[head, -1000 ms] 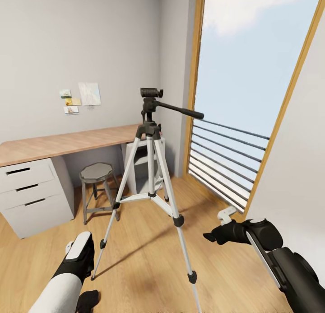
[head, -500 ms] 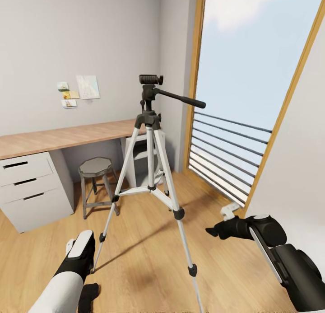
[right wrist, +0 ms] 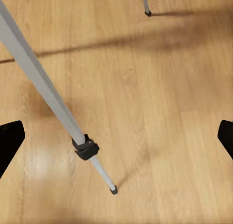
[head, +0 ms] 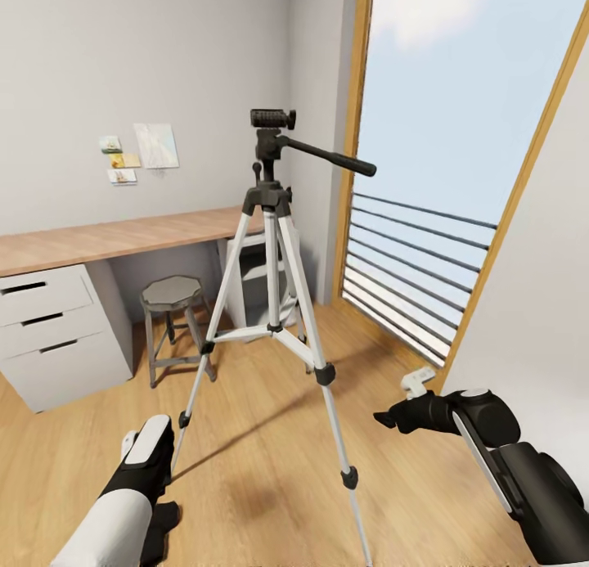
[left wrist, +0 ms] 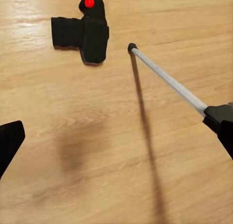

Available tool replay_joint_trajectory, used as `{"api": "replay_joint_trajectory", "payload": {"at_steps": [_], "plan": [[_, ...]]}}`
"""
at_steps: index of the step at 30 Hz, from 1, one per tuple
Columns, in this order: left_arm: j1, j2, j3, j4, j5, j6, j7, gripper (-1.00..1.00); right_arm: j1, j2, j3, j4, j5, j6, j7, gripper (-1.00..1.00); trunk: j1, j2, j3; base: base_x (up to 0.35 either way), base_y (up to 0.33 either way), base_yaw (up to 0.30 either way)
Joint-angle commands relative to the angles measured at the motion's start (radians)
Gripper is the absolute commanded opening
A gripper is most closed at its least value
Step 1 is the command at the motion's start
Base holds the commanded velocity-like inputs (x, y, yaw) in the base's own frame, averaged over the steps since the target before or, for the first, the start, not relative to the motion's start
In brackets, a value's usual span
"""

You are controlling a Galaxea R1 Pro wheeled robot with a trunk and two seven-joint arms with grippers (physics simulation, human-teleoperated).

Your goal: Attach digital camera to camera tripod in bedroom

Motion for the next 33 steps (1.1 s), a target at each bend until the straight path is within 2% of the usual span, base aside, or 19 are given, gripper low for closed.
{"api": "replay_joint_trajectory", "payload": {"at_steps": [1, 8, 20, 27, 33], "plan": [[-0.005, -0.001, 0.002, 0.000, 0.006, -0.005, 0.001, 1.00, -0.001, -0.001, 0.001, -0.001, 0.006, 0.003, 0.005, 1.00, 0.004, -0.008, -0.005, 0.000, 0.000, 0.000], [-0.046, -0.001, -0.001, 0.064, 0.005, -0.005, 0.005, 1.00, 0.004, -0.002, -0.003, -0.013, 0.008, 0.003, 0.006, 1.00, 0.031, -0.057, -0.028, 0.000, 0.000, 0.000], [-0.060, -0.002, -0.007, 0.084, 0.003, -0.005, 0.007, 1.00, 0.006, -0.002, -0.002, -0.047, 0.008, 0.003, 0.006, 1.00, 0.077, -0.141, -0.068, 0.000, 0.000, 0.000], [-0.061, -0.003, -0.027, 0.085, -0.036, -0.016, 0.008, 1.00, 0.006, -0.003, 0.002, -0.051, 0.008, 0.003, 0.006, 1.00, 0.103, -0.190, -0.098, 0.000, 0.000, 0.000], [-0.062, -0.002, -0.033, 0.085, -0.046, -0.029, 0.007, 1.00, 0.007, -0.003, 0.003, -0.052, 0.008, 0.003, 0.006, 1.00, 0.126, -0.232, -0.126, 0.000, 0.000, 0.000]]}}
